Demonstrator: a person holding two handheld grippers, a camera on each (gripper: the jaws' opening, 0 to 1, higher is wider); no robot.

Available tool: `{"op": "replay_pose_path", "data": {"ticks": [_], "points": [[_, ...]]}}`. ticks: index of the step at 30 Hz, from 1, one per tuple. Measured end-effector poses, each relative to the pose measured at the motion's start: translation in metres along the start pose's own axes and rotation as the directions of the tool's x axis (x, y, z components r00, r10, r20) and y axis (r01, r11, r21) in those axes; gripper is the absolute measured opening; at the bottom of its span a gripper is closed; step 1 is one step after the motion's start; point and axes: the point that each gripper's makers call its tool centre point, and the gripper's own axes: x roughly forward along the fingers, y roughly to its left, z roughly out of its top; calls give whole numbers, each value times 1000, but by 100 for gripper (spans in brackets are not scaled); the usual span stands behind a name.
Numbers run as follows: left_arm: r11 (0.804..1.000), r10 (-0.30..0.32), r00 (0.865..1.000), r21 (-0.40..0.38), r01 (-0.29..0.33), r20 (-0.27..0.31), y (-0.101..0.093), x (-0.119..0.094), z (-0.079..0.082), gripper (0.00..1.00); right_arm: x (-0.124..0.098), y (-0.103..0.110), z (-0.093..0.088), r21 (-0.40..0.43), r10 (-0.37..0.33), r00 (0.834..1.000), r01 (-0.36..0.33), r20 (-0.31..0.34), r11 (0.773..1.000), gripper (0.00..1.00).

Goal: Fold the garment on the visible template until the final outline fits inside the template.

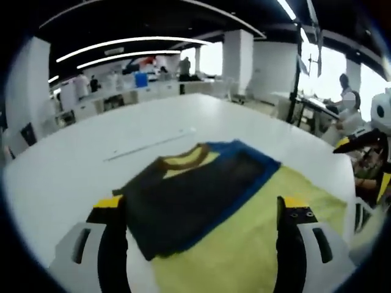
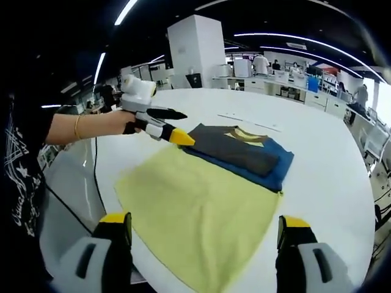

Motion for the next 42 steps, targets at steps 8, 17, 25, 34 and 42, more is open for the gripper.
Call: {"op": "replay_pose_path", "data": {"ticks": [8,17,25,34,42], "points": [[999,-20,1000,-29,19,-8,5,-24,-18,99,0,1,-9,19,-7,1000,7,-9,1000,100],[999,-37,998,-12,37,-53,-2,-52,-41,99,-1,1,-27,40,-8,999,10,-50,999,100],[998,-45,997,-42,43,-70,-3,-81,-57,95,2,-1,-46,81,-21,996,28,-88,996,99],[997,-48,993,-66,41,-103,-5,-110,-75,92,3,-5,-64,139,-42,993,58,-115,989,98],[995,-48,988,-88,35,-146,-15,-127,-100,88,4,-5,-86,144,-63,985,87,-162,986,94]]}}
